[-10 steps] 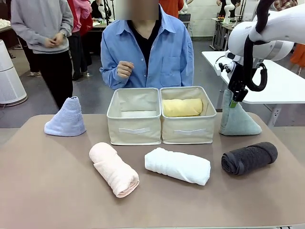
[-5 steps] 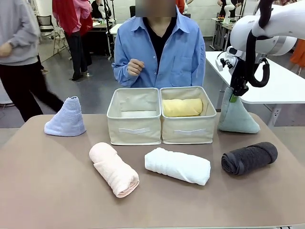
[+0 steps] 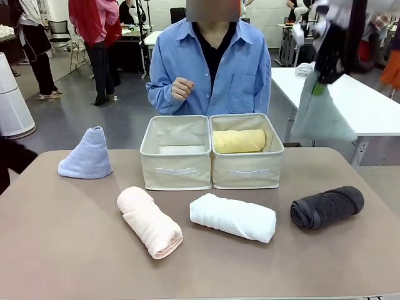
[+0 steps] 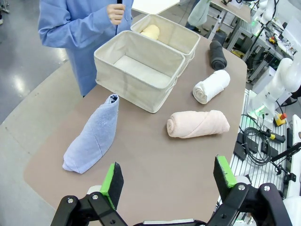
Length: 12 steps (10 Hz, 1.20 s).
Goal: Sort the towels based on their folding style.
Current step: Pick up one triangle-folded towel and place it in the left Fabric basket.
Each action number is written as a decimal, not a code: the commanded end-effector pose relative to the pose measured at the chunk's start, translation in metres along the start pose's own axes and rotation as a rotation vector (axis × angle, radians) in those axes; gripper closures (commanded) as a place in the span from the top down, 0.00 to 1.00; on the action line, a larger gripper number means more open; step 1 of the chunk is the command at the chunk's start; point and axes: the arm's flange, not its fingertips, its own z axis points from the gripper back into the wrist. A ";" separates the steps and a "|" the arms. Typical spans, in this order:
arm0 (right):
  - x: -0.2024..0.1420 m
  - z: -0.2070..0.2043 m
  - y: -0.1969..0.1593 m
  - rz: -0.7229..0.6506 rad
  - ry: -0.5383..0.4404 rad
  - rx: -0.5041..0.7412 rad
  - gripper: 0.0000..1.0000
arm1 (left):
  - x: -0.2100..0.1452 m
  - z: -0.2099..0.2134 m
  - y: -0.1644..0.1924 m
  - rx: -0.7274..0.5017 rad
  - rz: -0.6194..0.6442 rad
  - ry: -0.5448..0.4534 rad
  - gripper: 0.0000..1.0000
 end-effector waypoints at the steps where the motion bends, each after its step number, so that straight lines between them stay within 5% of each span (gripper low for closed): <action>1: 0.014 0.031 0.020 -0.033 0.043 -0.088 0.11 | 0.002 -0.001 -0.001 0.003 -0.003 -0.012 1.00; 5: 0.010 0.035 0.012 -0.010 0.001 -0.053 0.11 | 0.002 -0.001 -0.001 0.003 -0.003 -0.012 1.00; 6: 0.015 0.051 0.021 -0.030 0.014 -0.077 0.18 | 0.002 -0.001 -0.001 0.003 -0.003 -0.012 1.00; 9: -0.086 0.100 0.086 -0.182 0.218 -0.141 0.18 | 0.002 -0.001 -0.001 0.003 -0.003 -0.012 1.00; 12: -0.151 0.126 0.140 -0.321 0.161 -0.211 0.18 | 0.002 -0.001 -0.001 0.003 -0.003 -0.012 1.00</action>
